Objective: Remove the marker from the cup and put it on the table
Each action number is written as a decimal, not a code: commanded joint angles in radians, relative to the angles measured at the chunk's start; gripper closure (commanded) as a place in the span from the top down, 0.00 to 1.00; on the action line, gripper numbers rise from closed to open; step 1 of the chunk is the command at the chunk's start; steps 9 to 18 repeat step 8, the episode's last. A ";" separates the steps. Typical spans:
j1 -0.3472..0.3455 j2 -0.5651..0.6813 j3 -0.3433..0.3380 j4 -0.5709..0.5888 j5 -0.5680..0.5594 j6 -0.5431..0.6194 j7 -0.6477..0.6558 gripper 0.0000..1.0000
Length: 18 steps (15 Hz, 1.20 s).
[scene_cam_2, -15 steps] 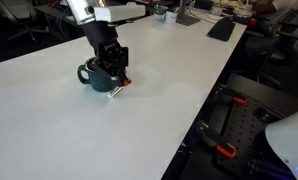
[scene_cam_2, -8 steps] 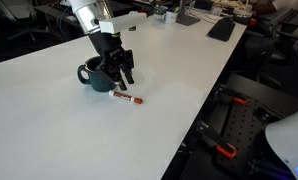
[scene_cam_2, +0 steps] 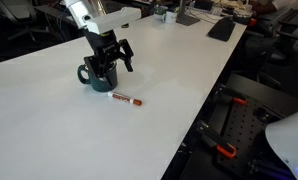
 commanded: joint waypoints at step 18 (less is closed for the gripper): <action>0.008 0.001 -0.009 0.009 -0.002 -0.001 0.026 1.00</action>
